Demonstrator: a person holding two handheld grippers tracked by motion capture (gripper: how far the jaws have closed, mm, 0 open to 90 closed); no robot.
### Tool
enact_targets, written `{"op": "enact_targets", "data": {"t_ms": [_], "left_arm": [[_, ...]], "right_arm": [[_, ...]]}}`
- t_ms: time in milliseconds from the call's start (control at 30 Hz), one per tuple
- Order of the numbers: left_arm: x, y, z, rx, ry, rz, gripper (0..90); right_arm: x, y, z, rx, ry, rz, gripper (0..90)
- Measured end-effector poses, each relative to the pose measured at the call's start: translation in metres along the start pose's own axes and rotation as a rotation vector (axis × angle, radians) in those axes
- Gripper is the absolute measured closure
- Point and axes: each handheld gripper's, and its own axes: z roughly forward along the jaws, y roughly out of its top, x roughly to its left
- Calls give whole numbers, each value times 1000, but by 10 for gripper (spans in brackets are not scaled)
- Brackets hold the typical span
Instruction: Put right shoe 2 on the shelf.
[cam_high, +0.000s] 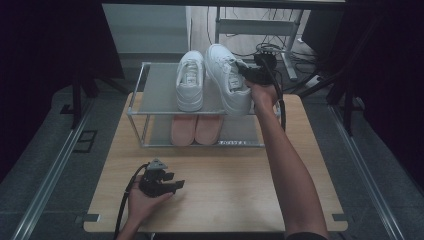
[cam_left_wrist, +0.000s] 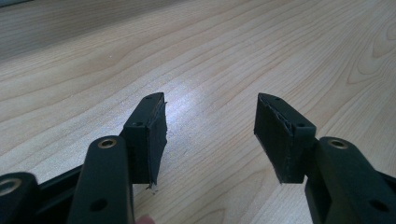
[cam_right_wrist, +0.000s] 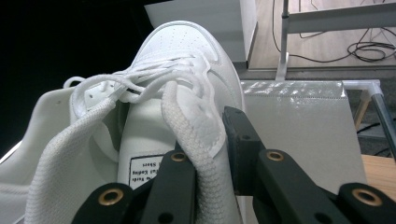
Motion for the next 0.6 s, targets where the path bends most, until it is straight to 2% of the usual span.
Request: {"op": "enact_targets", "data": {"t_ms": [467, 600], "left_arm": [[2, 0, -3, -9, 2, -11, 440], [3, -1, -3, -13, 0, -11, 440]], "right_arm": [[3, 6, 26, 28, -72, 30, 815], [4, 7, 33, 37, -103, 21, 813]]}}
